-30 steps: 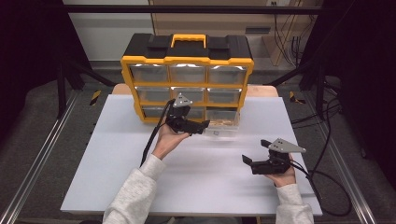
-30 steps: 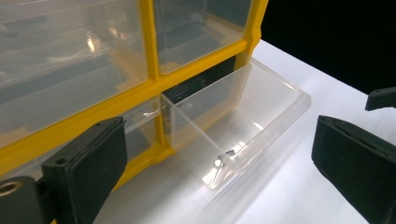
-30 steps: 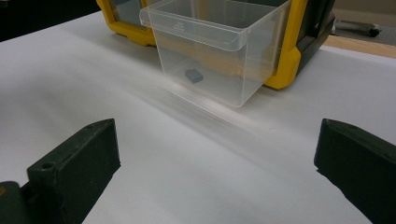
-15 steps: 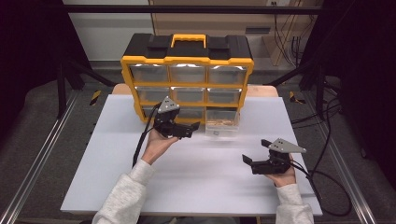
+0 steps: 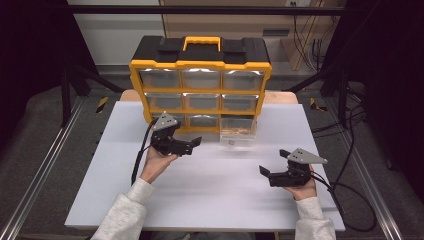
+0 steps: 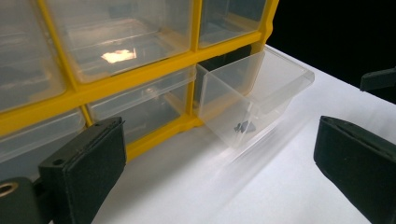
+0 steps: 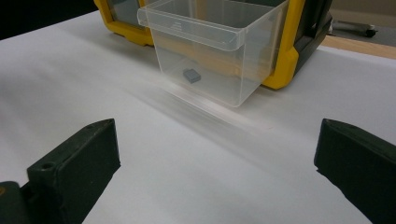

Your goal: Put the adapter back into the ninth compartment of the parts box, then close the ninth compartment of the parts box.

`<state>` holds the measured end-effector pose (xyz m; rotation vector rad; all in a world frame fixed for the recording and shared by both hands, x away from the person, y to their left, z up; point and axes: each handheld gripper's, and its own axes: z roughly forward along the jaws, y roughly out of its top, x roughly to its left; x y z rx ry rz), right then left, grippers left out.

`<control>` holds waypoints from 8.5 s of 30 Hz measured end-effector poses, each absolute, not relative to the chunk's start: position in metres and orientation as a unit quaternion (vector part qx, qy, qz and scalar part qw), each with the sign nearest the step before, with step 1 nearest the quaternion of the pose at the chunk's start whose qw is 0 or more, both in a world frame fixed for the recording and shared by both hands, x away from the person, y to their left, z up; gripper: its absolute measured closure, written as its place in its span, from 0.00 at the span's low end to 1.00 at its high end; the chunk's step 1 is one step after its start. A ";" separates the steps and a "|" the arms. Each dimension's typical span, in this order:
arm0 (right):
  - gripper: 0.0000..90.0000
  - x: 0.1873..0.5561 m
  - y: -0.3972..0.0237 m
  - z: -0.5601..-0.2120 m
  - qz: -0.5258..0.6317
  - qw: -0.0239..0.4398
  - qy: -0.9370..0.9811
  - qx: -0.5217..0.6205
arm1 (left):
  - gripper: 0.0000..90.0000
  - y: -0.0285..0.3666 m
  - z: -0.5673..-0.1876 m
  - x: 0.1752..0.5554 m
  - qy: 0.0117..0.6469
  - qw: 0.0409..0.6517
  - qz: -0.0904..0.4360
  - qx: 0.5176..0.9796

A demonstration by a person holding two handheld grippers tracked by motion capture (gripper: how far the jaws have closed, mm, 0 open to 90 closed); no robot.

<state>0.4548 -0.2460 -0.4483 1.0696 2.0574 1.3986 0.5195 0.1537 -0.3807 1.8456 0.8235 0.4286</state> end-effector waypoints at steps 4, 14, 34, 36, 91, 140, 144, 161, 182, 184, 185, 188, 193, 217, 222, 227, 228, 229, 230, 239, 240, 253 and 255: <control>0.00 0.455 -0.246 -0.448 0.504 0.216 0.742 0.386 | 0.02 0.163 -0.386 0.515 0.345 0.513 0.181 0.765; 0.00 0.455 -0.246 -0.449 0.503 0.217 0.743 0.386 | 0.02 0.187 -0.396 0.504 0.349 0.516 0.186 0.760; 0.01 0.455 -0.246 -0.449 0.502 0.218 0.742 0.388 | 0.02 0.230 -0.425 0.485 0.369 0.515 0.191 0.749; 0.00 0.455 -0.245 -0.449 0.502 0.217 0.742 0.387 | 0.02 0.233 -0.428 0.483 0.371 0.514 0.190 0.750; 0.01 0.460 -0.210 -0.437 0.505 0.212 0.750 0.371 | 0.02 0.262 -0.454 0.470 0.380 0.516 0.175 0.747; 0.34 0.481 -0.162 -0.433 0.490 0.189 0.772 0.359 | 0.02 0.262 -0.456 0.470 0.375 0.515 0.172 0.752; 0.43 0.481 -0.161 -0.433 0.488 0.189 0.774 0.357 | 0.02 0.262 -0.456 0.470 0.376 0.514 0.172 0.752; 0.71 0.487 -0.159 -0.438 0.476 0.183 0.780 0.362 | 0.02 0.262 -0.456 0.470 0.376 0.514 0.172 0.752; 1.00 0.497 -0.157 -0.443 0.459 0.181 0.786 0.373 | 0.02 0.263 -0.456 0.470 0.376 0.513 0.171 0.752; 1.00 0.498 -0.157 -0.444 0.458 0.183 0.785 0.374 | 0.02 0.263 -0.456 0.470 0.376 0.514 0.172 0.752; 1.00 0.498 -0.157 -0.444 0.458 0.183 0.785 0.374 | 0.02 0.263 -0.456 0.470 0.376 0.514 0.172 0.752; 1.00 0.500 -0.156 -0.444 0.456 0.182 0.786 0.376 | 0.02 0.263 -0.456 0.470 0.376 0.513 0.172 0.752; 1.00 0.504 -0.154 -0.445 0.449 0.183 0.788 0.380 | 0.02 0.263 -0.456 0.470 0.376 0.515 0.173 0.751; 1.00 0.521 -0.146 -0.449 0.438 0.205 0.780 0.396 | 0.02 0.263 -0.456 0.469 0.373 0.512 0.174 0.754; 1.00 0.523 -0.147 -0.449 0.436 0.209 0.779 0.399 | 0.02 0.263 -0.456 0.470 0.374 0.512 0.174 0.754; 1.00 0.526 -0.147 -0.450 0.435 0.212 0.777 0.403 | 0.02 0.264 -0.456 0.470 0.374 0.512 0.173 0.754; 1.00 0.526 -0.147 -0.450 0.435 0.212 0.777 0.404 | 0.02 0.264 -0.456 0.470 0.375 0.511 0.173 0.754; 1.00 0.526 -0.147 -0.450 0.434 0.212 0.776 0.405 | 0.02 0.264 -0.456 0.470 0.375 0.511 0.174 0.754; 1.00 0.527 -0.147 -0.450 0.434 0.213 0.777 0.404 | 0.02 0.264 -0.456 0.469 0.375 0.512 0.175 0.753; 1.00 0.531 -0.147 -0.451 0.431 0.215 0.777 0.404 | 0.02 0.263 -0.456 0.469 0.373 0.510 0.176 0.755; 1.00 0.531 -0.148 -0.451 0.431 0.215 0.778 0.404 | 0.02 0.263 -0.456 0.469 0.374 0.511 0.176 0.754; 1.00 0.536 -0.148 -0.452 0.432 0.217 0.778 0.401 | 0.02 0.263 -0.457 0.470 0.372 0.510 0.174 0.756; 1.00 0.536 -0.148 -0.452 0.432 0.217 0.778 0.401 | 0.02 0.263 -0.457 0.470 0.373 0.510 0.174 0.755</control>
